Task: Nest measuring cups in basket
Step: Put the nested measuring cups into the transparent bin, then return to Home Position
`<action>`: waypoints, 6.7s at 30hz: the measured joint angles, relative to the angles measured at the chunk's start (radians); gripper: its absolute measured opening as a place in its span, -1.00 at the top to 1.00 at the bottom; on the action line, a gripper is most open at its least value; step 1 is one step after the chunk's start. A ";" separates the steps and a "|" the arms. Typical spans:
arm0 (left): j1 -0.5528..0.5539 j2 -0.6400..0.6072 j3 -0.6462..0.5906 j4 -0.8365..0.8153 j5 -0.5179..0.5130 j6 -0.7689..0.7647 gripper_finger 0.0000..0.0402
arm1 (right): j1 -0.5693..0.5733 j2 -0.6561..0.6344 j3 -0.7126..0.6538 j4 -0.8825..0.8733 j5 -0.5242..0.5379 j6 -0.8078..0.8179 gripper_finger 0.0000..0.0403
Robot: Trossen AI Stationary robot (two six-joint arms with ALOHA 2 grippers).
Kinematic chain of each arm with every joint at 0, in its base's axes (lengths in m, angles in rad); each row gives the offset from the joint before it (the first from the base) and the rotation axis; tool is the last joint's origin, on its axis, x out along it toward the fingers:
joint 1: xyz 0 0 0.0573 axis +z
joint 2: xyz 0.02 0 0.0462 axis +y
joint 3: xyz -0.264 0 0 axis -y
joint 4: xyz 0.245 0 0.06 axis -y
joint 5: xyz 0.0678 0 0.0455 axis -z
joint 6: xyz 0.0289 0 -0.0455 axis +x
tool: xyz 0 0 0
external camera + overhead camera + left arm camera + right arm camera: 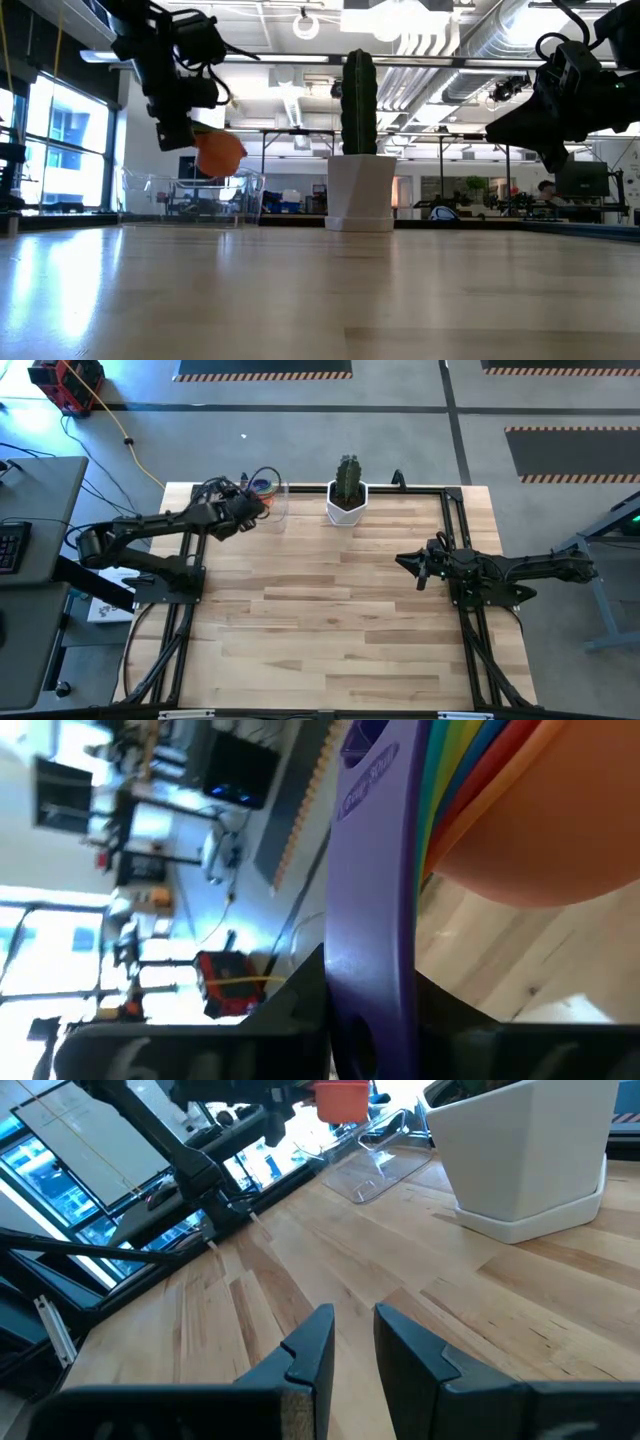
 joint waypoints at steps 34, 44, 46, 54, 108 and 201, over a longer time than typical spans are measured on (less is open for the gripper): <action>0.192 0.226 0.000 0.338 0.355 0.484 0.83 | 0.000 0.000 0.000 0.000 0.000 0.000 0.67; 0.236 0.238 0.000 0.387 0.470 0.653 0.82 | 0.000 0.000 0.000 0.000 0.000 0.000 0.67; 0.250 0.238 0.000 0.388 0.493 0.665 0.82 | 0.000 0.000 0.000 0.000 0.000 0.000 0.67; 0.291 0.237 0.001 0.373 0.569 0.701 0.80 | 0.000 0.000 0.000 0.000 0.000 0.000 0.67; 0.292 0.286 0.001 0.426 0.600 0.674 0.66 | 0.000 0.000 0.000 0.000 -0.004 0.000 0.67; -0.599 -0.105 0.000 0.252 1.035 -0.114 0.71 | 0.000 0.000 0.000 0.000 -0.003 0.000 0.67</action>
